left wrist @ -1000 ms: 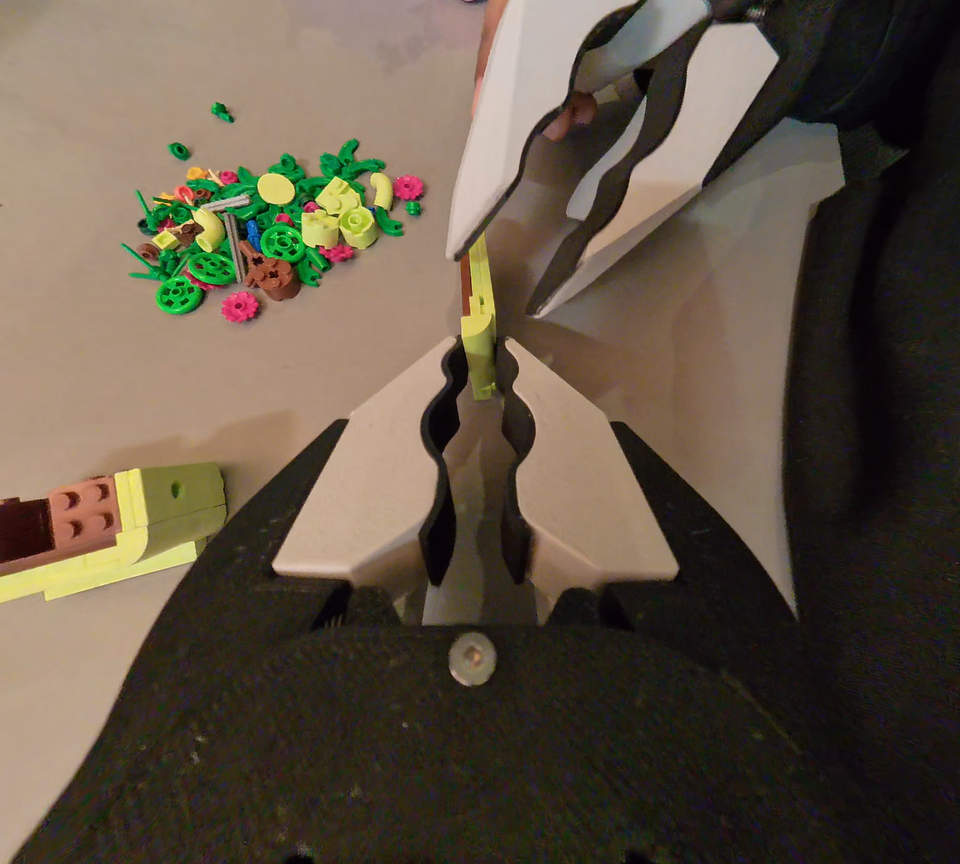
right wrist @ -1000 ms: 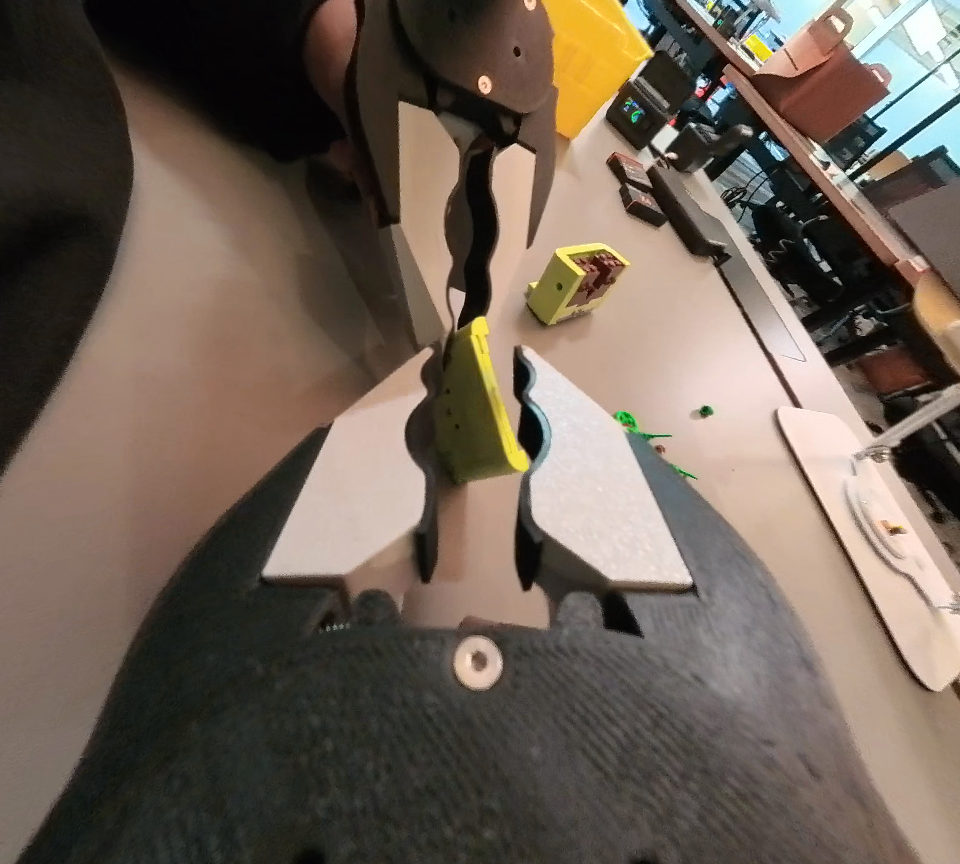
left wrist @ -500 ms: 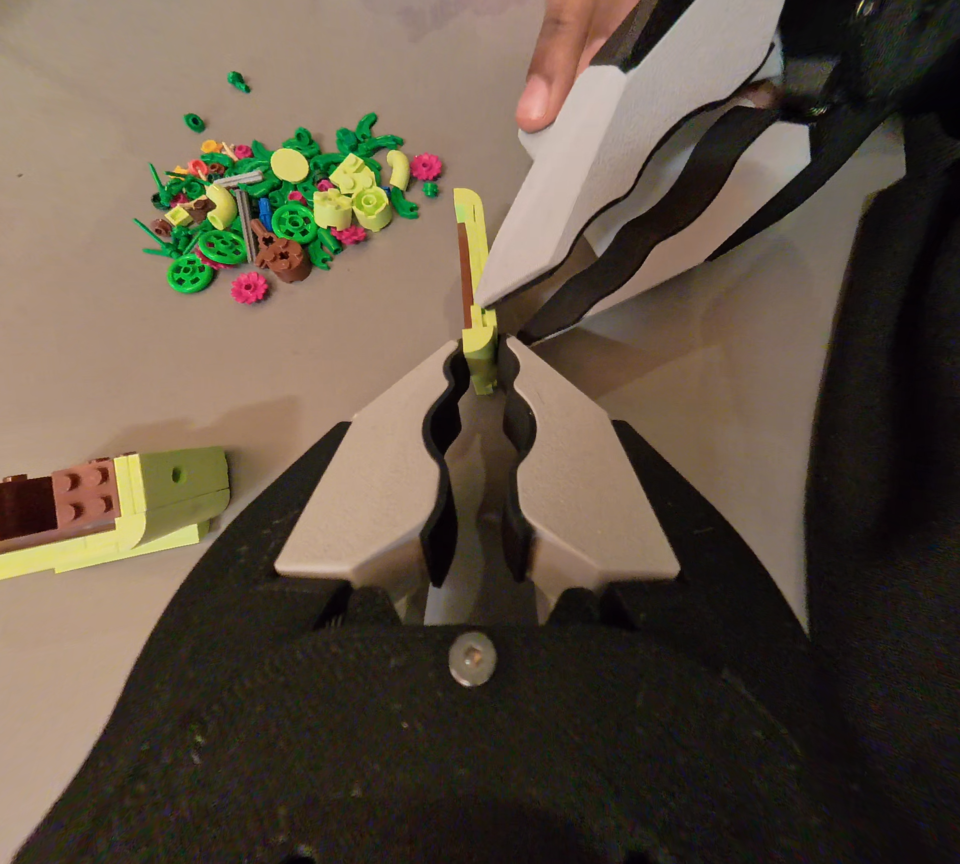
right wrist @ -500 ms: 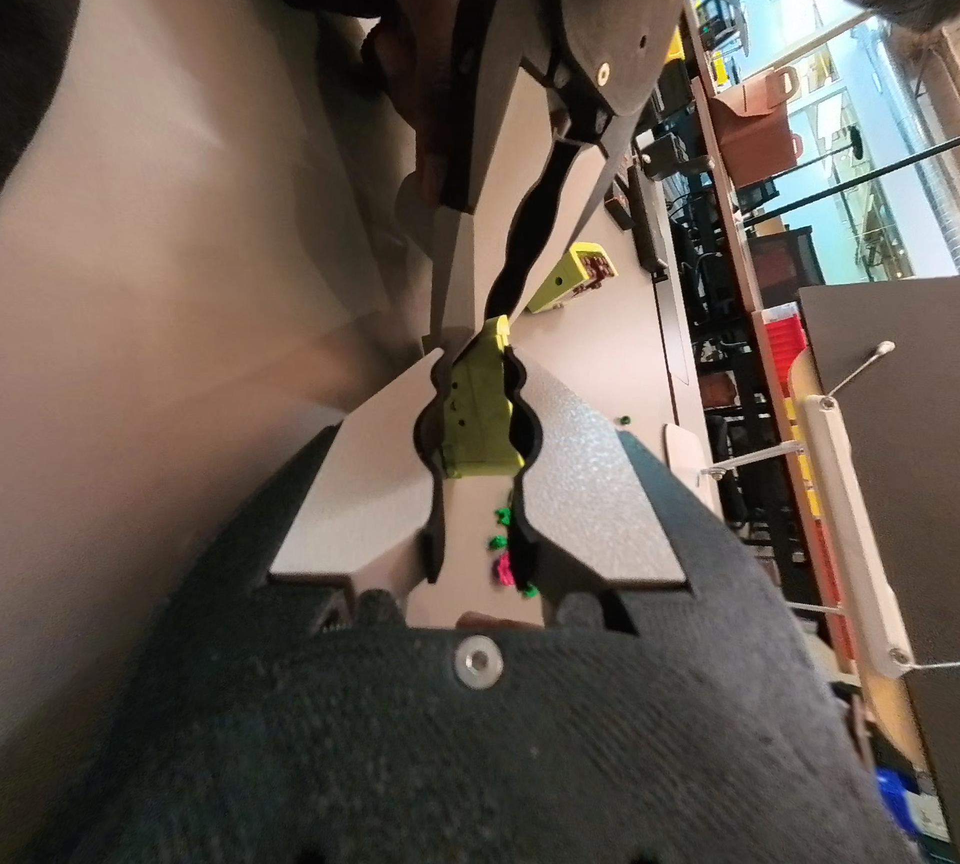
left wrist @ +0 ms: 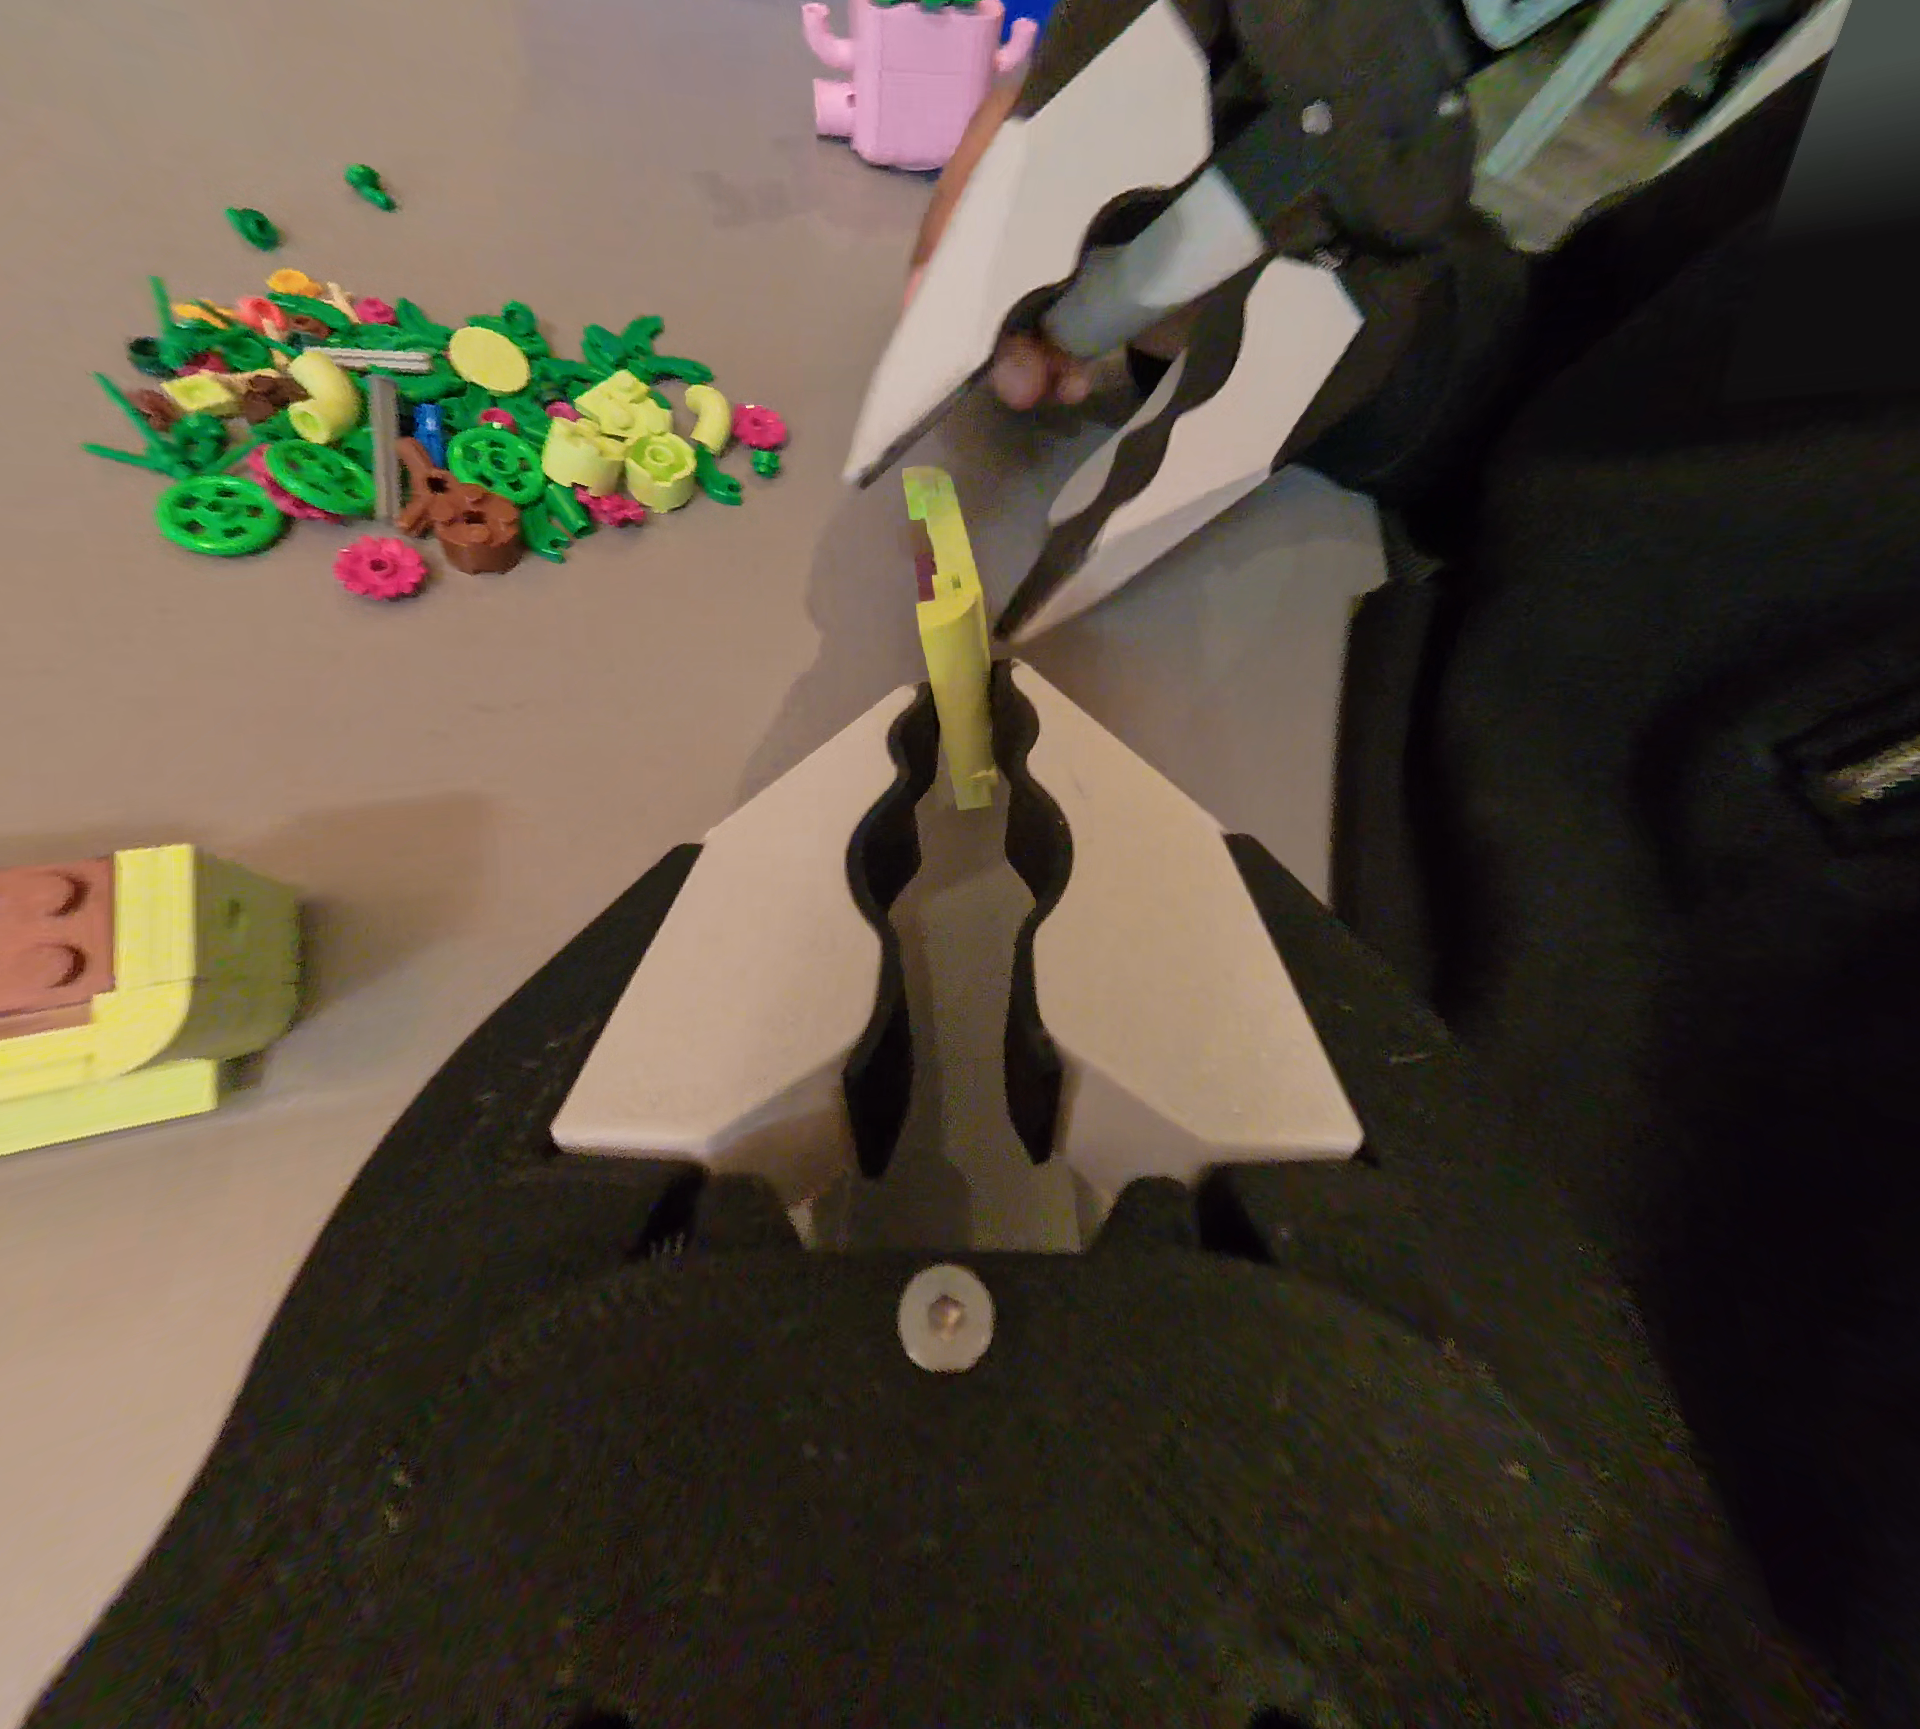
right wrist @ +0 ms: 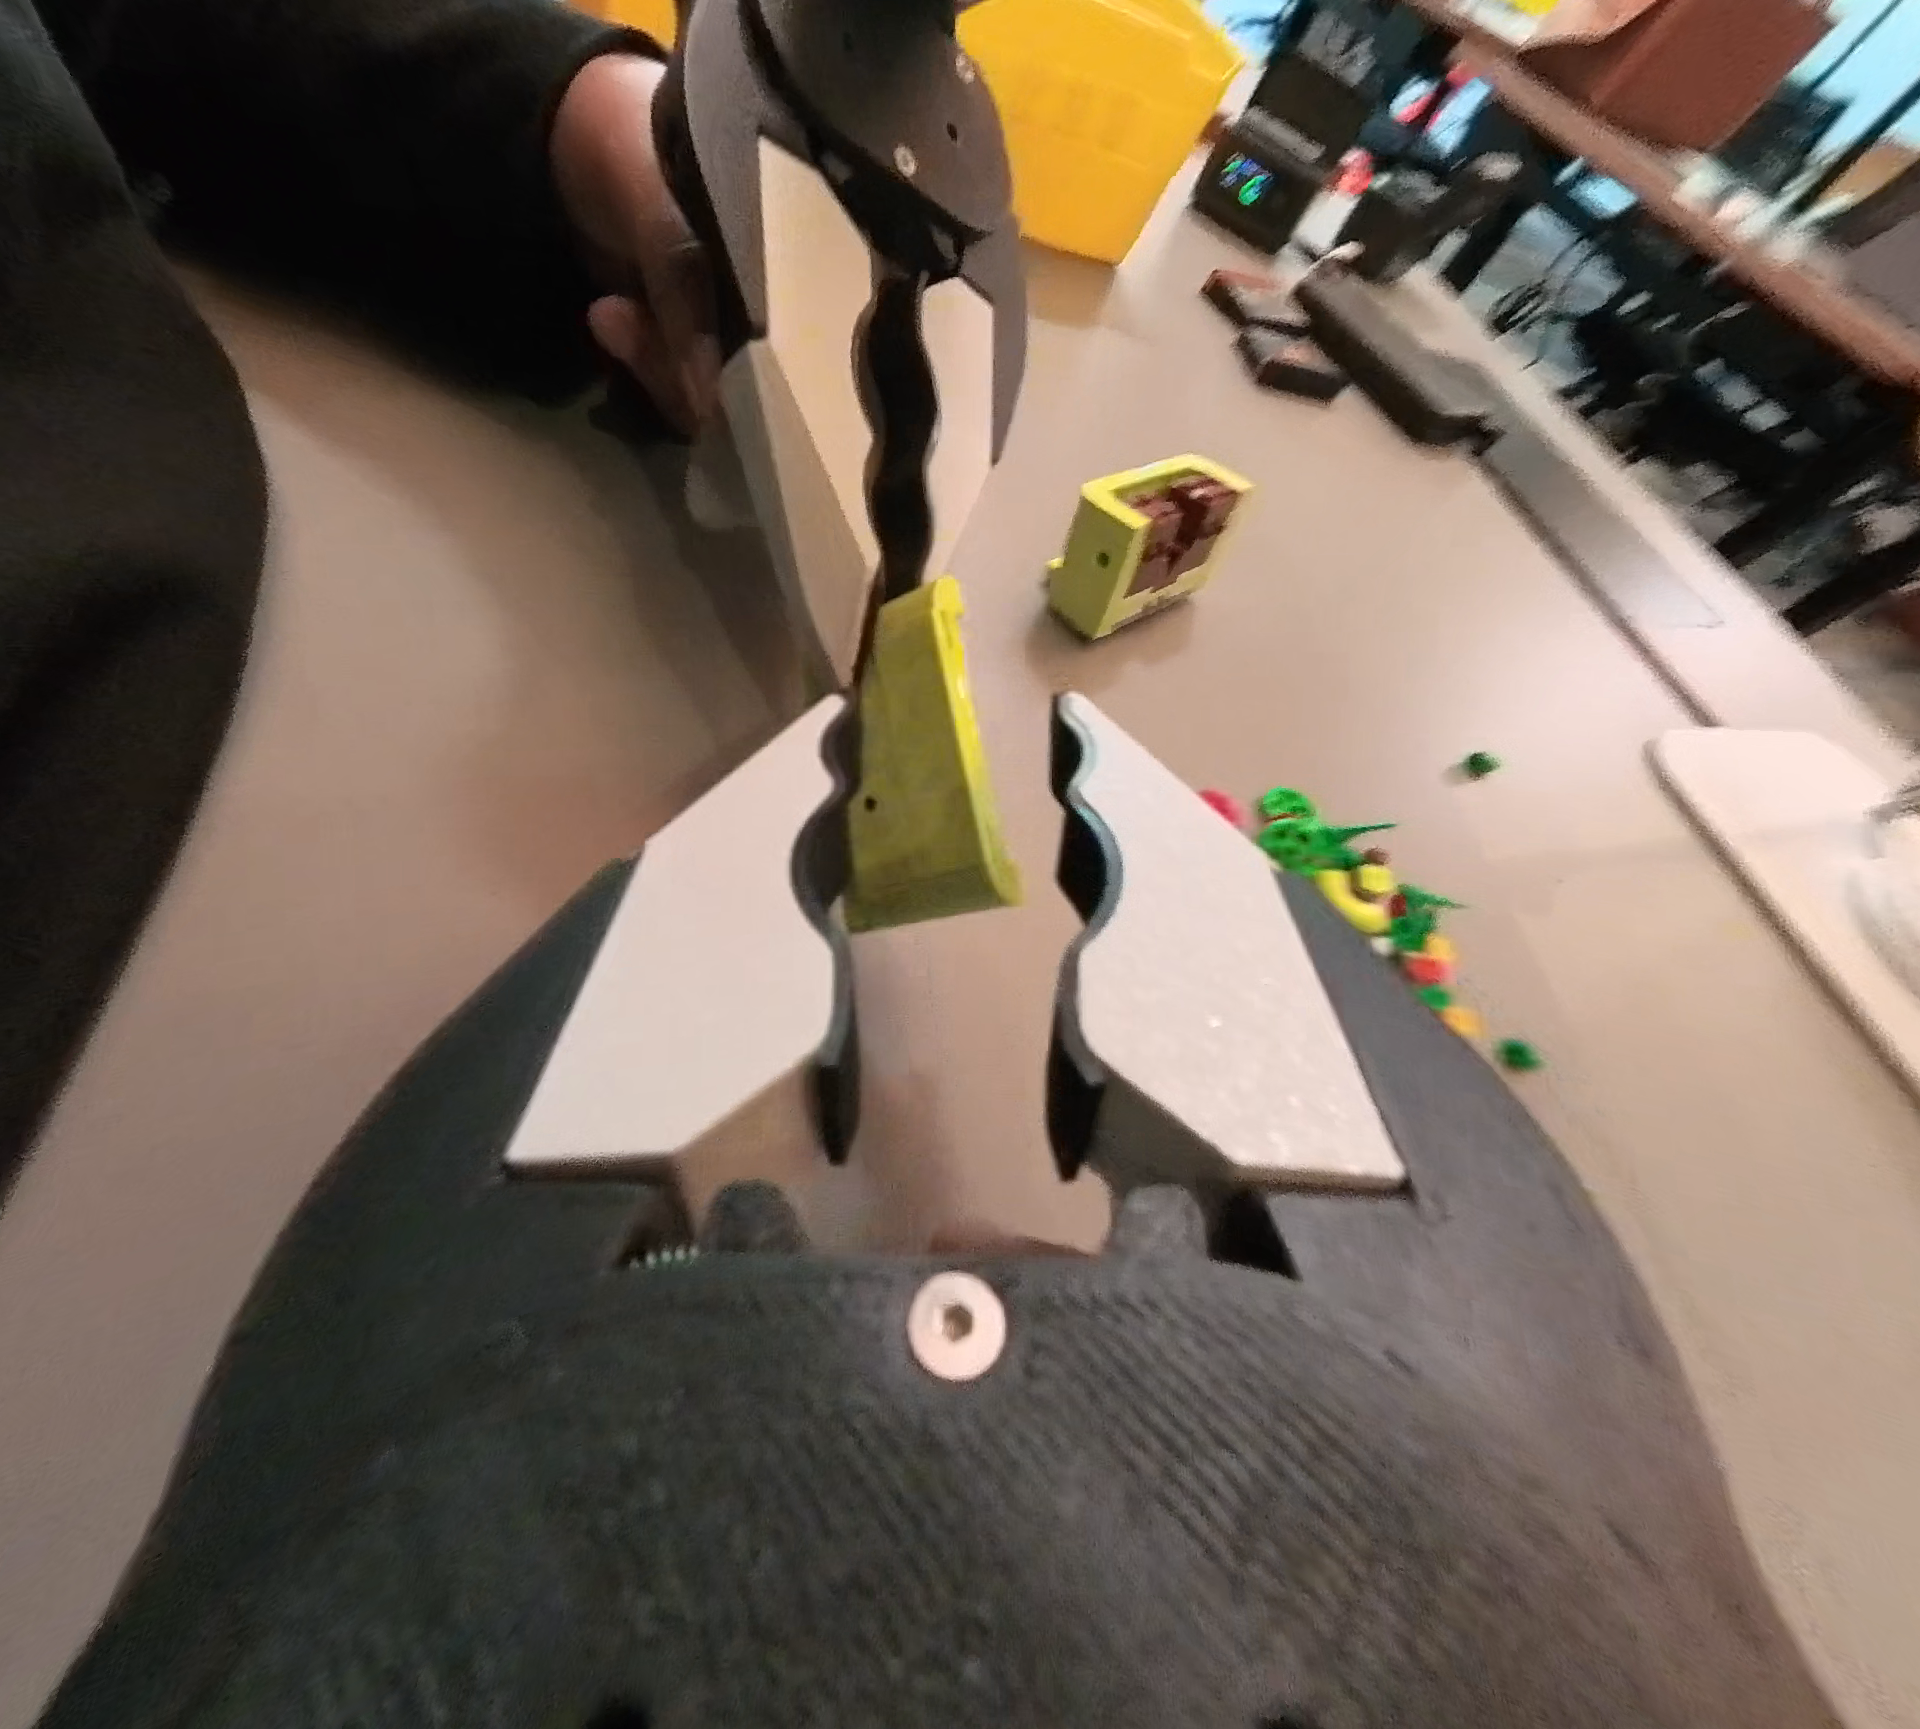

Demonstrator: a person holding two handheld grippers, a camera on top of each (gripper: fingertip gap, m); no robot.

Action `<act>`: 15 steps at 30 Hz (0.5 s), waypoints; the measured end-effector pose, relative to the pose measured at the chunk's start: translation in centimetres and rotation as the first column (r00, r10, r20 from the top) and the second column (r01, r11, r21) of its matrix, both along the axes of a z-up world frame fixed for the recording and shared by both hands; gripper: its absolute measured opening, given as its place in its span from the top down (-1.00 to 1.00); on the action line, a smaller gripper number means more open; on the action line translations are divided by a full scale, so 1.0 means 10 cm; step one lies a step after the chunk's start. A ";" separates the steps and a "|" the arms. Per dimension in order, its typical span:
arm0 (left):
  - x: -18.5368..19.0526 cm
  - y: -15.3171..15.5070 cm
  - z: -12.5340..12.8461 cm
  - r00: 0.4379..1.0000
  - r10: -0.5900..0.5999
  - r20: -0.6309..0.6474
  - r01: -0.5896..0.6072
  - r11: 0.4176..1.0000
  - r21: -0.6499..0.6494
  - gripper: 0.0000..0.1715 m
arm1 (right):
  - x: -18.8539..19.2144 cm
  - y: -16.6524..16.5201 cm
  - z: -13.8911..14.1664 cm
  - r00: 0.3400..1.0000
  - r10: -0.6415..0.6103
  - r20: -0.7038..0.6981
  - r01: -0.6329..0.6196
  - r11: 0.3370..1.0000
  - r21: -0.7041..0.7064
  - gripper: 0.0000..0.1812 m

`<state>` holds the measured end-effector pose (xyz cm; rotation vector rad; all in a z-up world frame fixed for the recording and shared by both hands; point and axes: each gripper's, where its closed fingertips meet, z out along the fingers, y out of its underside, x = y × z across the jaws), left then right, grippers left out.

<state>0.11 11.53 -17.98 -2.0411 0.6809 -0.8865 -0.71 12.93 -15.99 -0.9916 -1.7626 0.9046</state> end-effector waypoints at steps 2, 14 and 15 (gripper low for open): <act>0.02 -0.01 0.03 0.999 -0.007 0.043 0.008 1.000 -0.017 0.90 | 0.01 -0.06 -0.08 0.997 0.040 0.067 -0.035 0.996 -0.084 0.63; 0.04 0.10 0.39 0.961 0.043 0.272 -0.077 0.990 0.114 0.56 | 0.03 -0.06 0.36 0.993 0.111 -0.039 -0.105 0.690 -0.716 0.90; 0.05 0.10 0.43 0.953 0.039 0.300 -0.080 0.989 0.125 0.62 | 0.02 -0.05 0.38 0.993 0.106 -0.050 -0.108 0.660 -0.743 0.90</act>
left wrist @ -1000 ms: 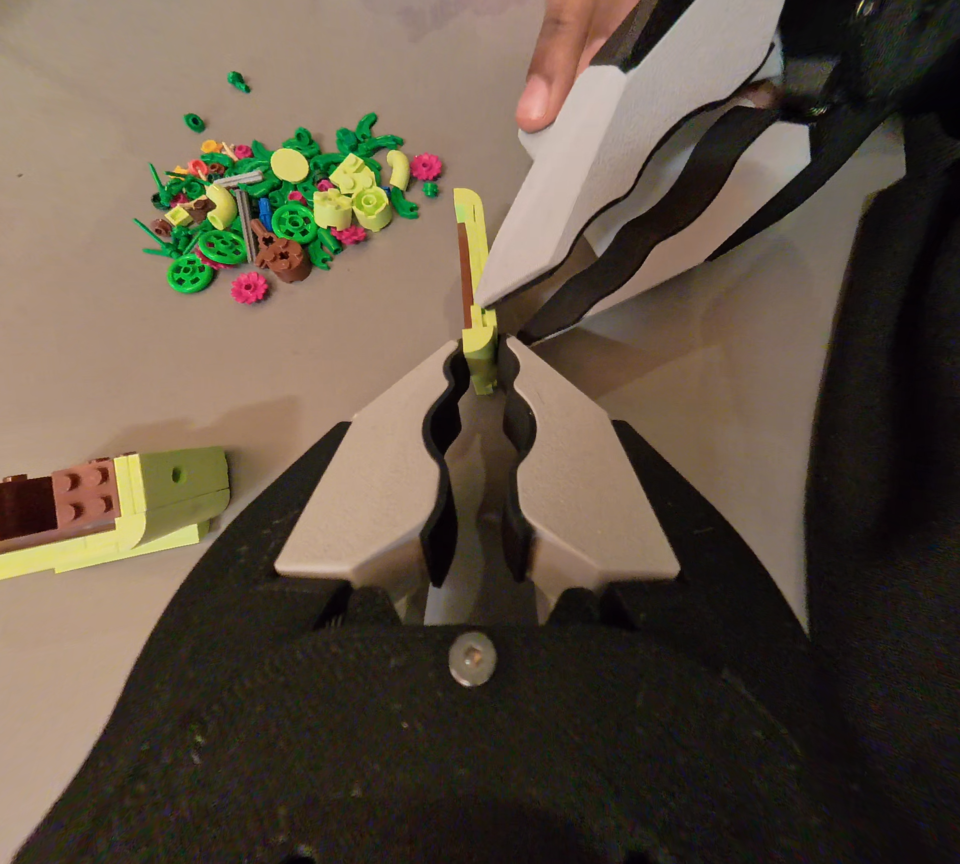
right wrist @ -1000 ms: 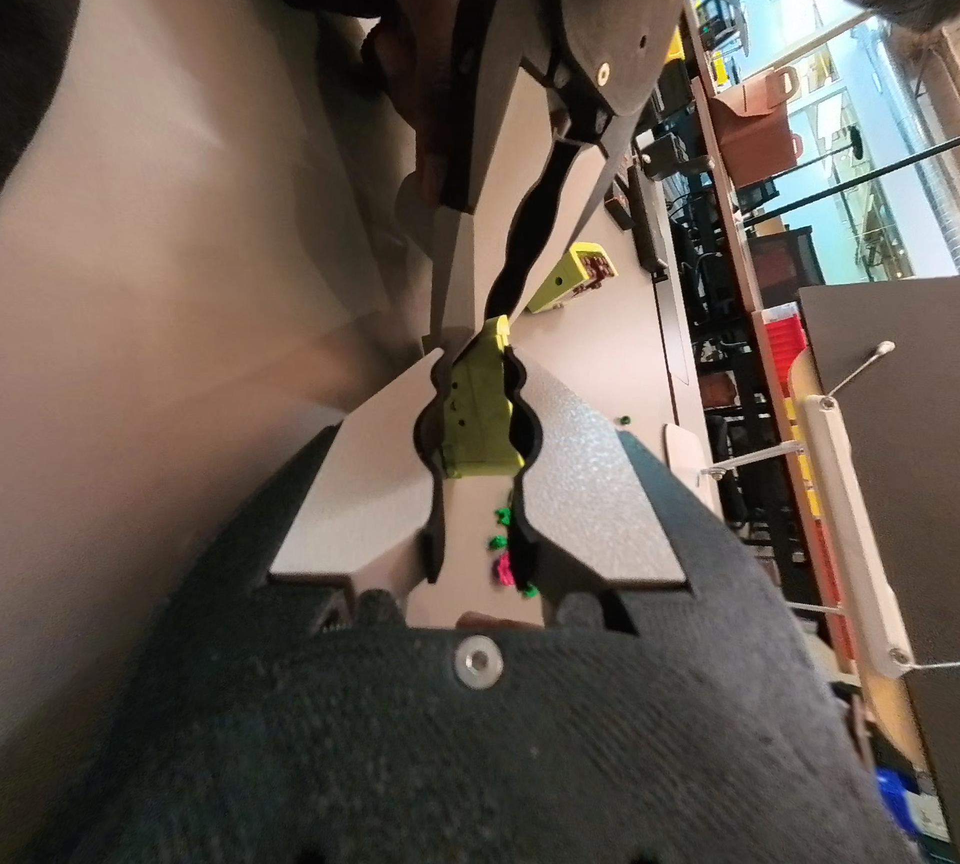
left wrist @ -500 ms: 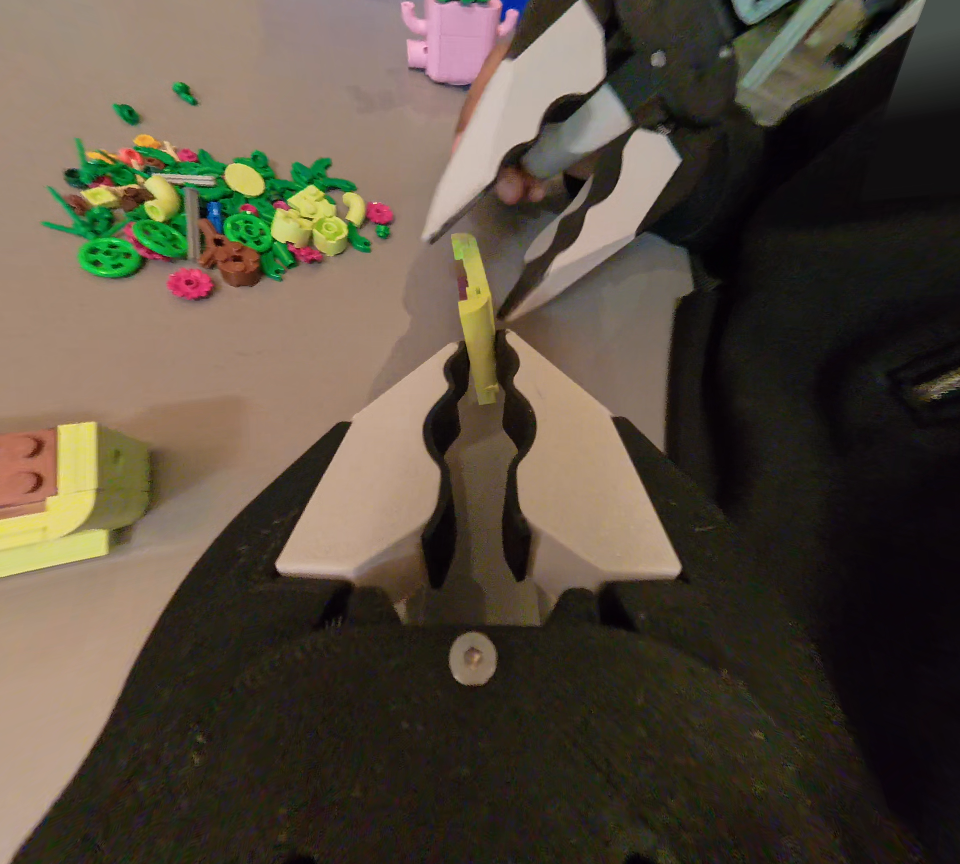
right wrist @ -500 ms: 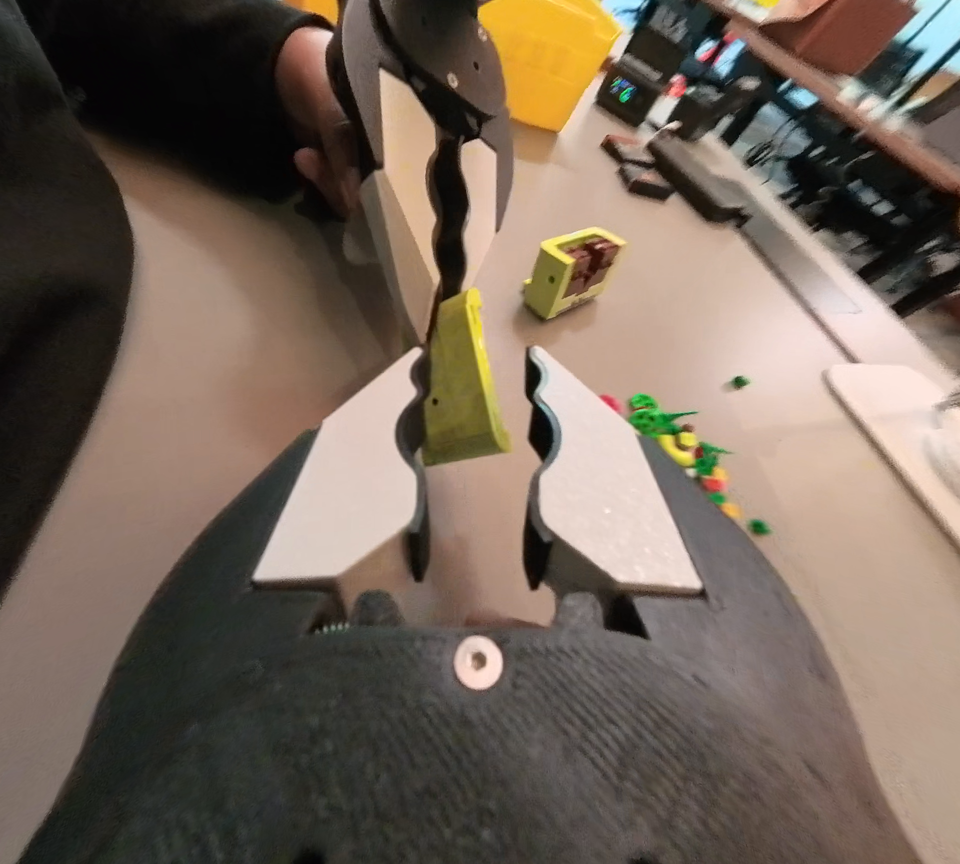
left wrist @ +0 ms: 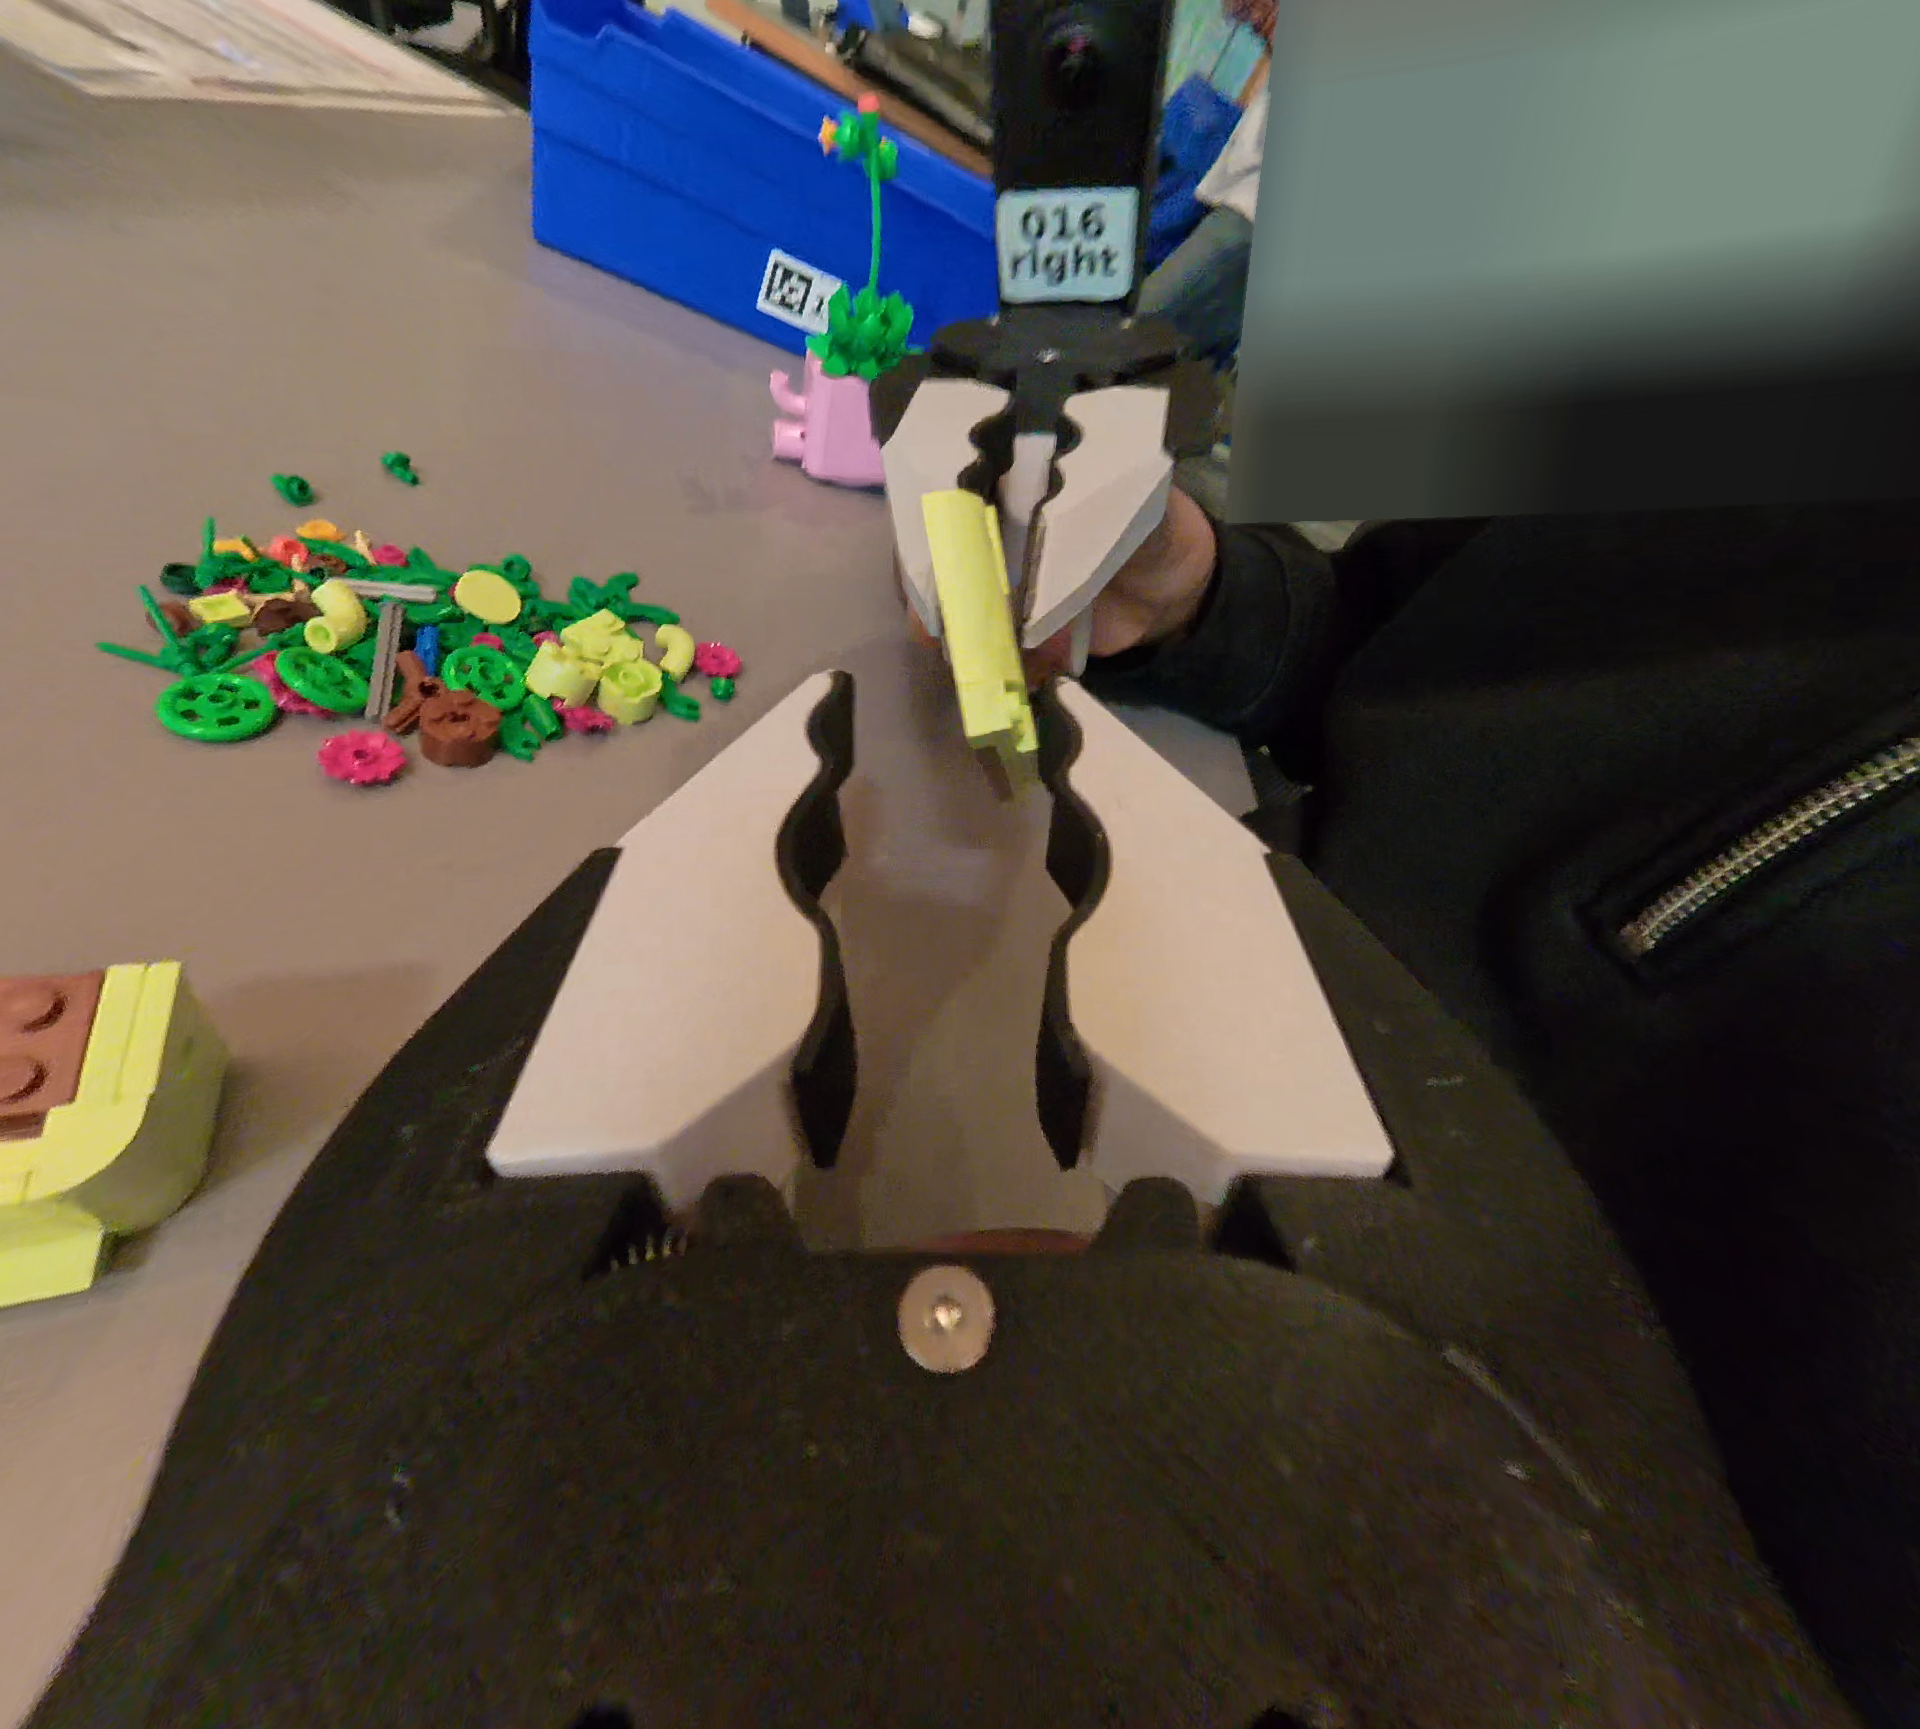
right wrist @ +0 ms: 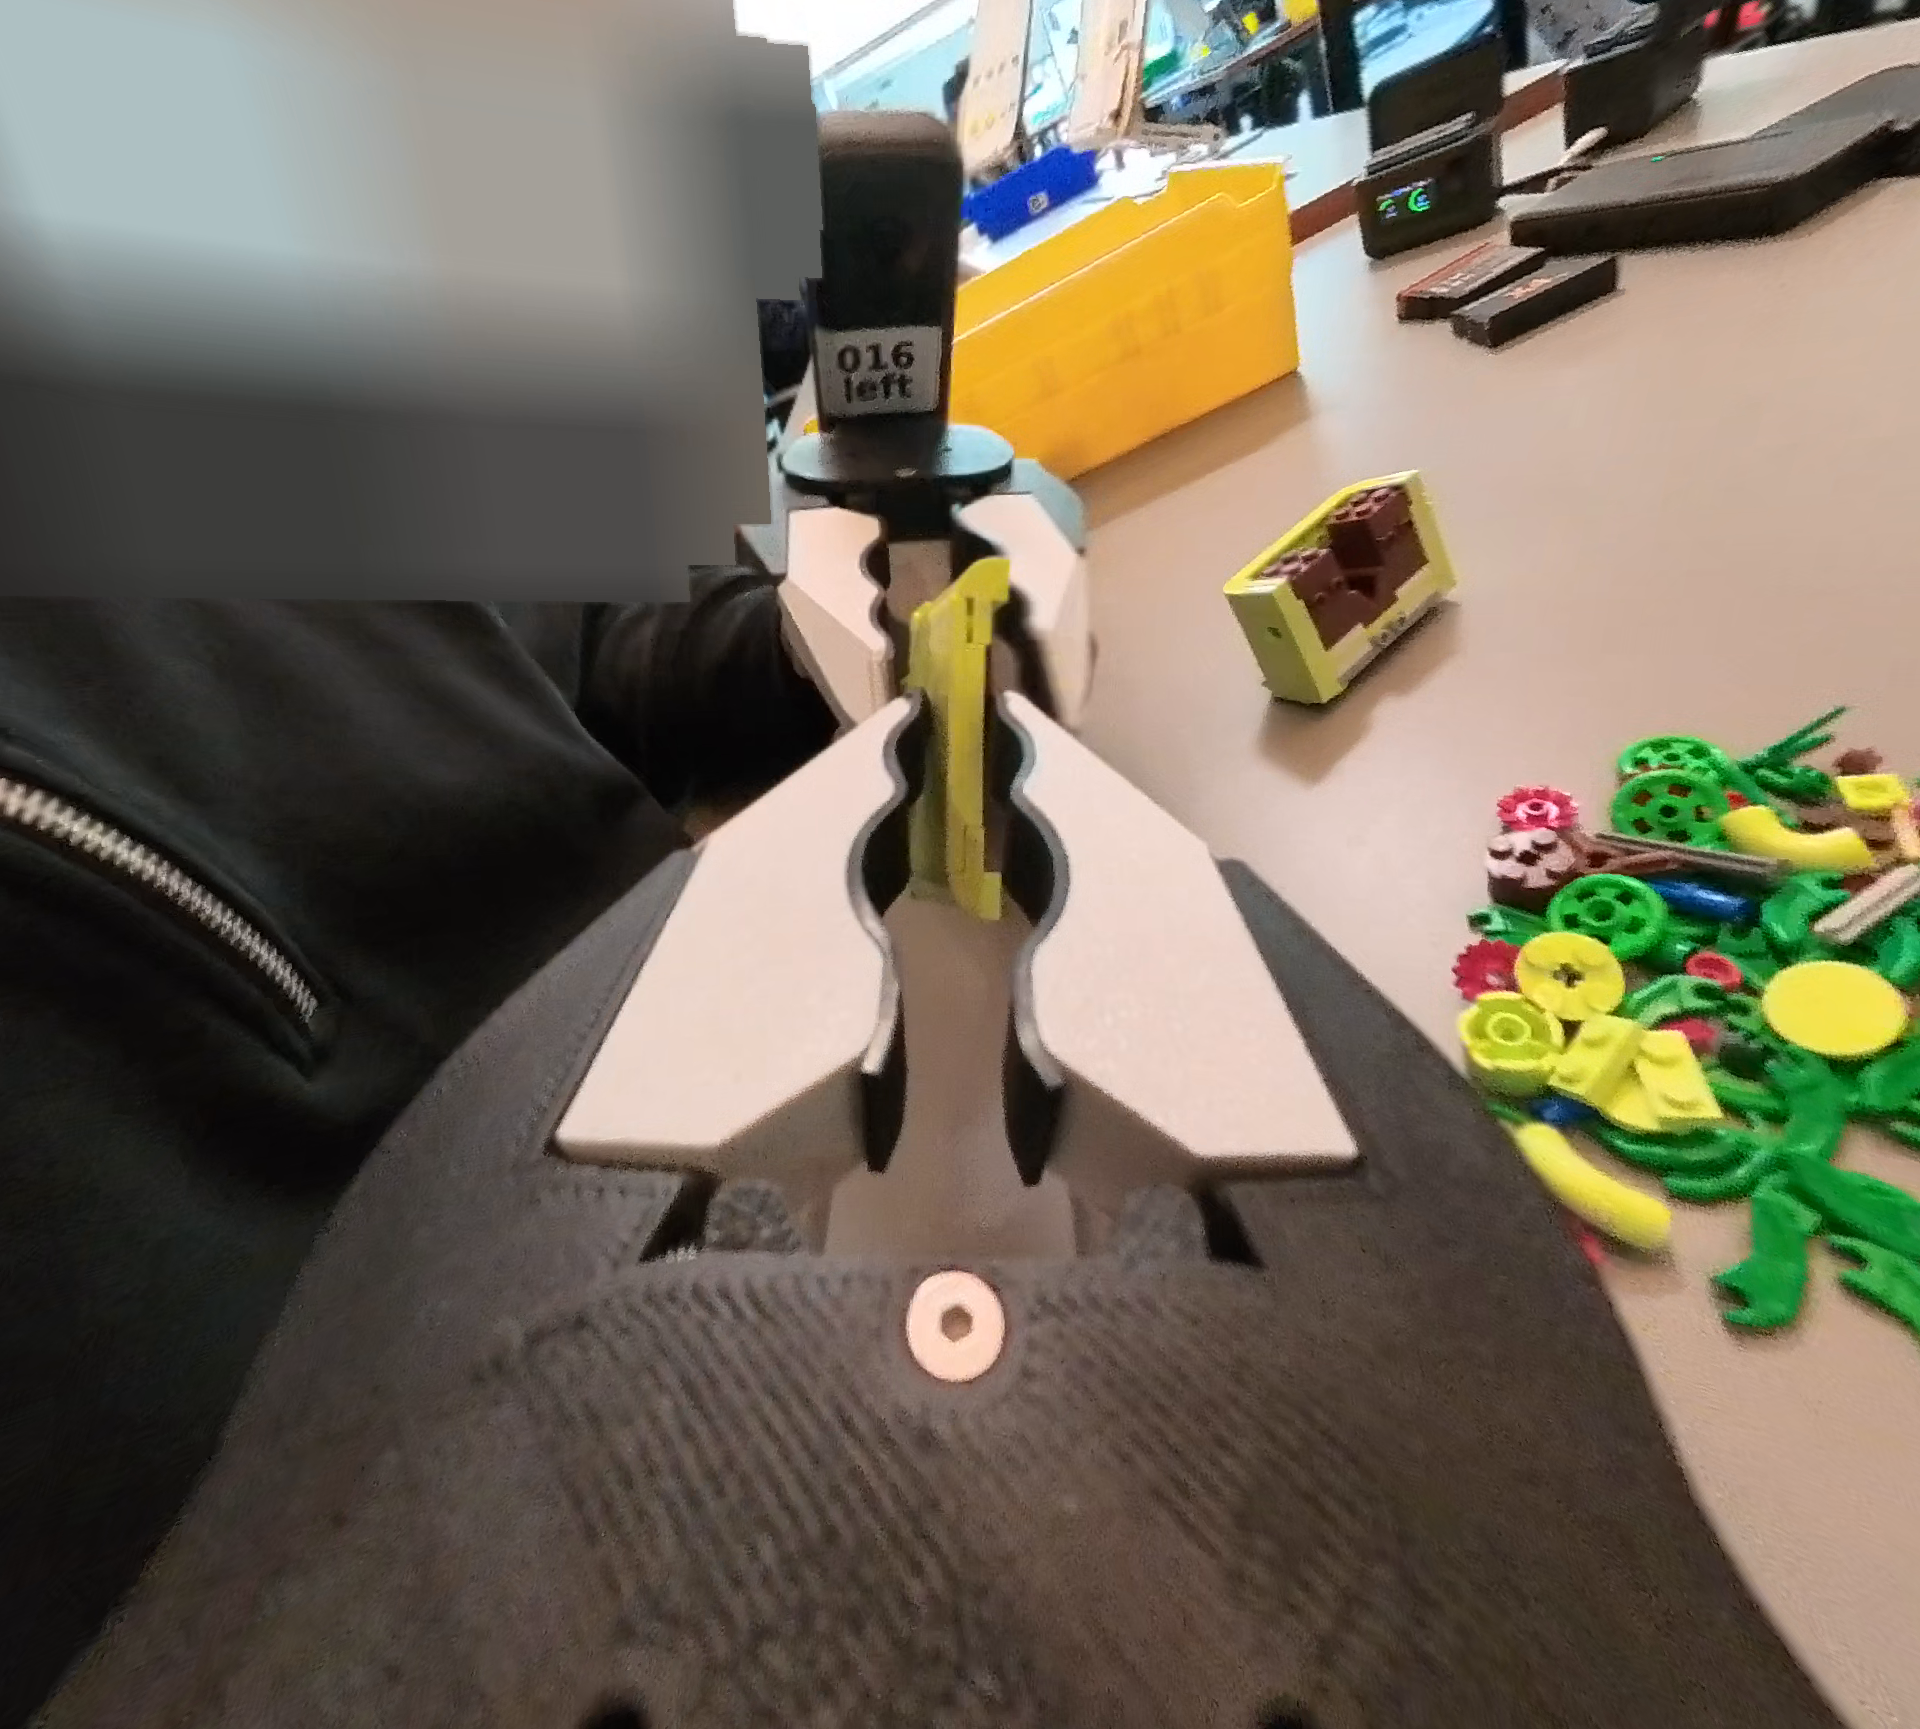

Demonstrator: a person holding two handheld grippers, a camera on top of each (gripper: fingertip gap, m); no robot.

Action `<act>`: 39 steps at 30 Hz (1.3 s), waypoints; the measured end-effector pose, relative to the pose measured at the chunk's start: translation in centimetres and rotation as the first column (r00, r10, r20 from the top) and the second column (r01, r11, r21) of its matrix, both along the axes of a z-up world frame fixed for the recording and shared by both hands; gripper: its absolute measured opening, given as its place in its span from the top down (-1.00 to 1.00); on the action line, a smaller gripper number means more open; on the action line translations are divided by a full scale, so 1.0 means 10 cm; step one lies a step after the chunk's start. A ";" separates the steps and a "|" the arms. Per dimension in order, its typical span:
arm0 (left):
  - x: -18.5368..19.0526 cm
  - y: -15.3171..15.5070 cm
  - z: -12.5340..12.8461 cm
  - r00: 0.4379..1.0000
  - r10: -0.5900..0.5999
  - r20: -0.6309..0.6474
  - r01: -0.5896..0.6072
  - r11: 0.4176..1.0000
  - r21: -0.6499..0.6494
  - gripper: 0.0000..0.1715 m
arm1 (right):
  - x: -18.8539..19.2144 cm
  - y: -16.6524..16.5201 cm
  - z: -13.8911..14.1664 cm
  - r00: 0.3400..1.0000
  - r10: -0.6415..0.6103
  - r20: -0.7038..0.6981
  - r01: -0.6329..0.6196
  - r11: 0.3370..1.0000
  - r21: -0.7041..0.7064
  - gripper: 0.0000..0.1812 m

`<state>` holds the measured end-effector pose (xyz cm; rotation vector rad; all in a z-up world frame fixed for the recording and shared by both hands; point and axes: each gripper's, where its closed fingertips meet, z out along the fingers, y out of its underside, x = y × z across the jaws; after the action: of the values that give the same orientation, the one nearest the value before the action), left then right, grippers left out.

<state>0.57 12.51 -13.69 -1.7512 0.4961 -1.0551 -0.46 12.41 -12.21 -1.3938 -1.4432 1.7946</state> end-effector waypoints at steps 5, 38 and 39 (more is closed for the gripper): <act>0.00 -0.01 0.07 0.996 -0.029 0.083 0.029 1.000 0.001 0.93 | 0.00 0.04 0.03 1.000 0.013 -0.007 -0.014 0.990 -0.139 0.90; 0.00 0.10 -0.05 0.975 0.034 0.220 0.011 0.980 -0.200 0.94 | 0.07 0.08 -0.16 0.996 -0.061 0.060 0.047 0.975 0.215 0.91; 0.00 0.11 -0.06 0.978 0.045 0.203 -0.004 0.980 -0.199 0.94 | 0.07 0.09 -0.17 0.995 -0.073 0.064 0.056 0.972 0.230 0.91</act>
<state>0.59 13.58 -14.26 -1.7880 0.2452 -1.2888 0.20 13.33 -13.92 -1.3814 -1.5665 1.4990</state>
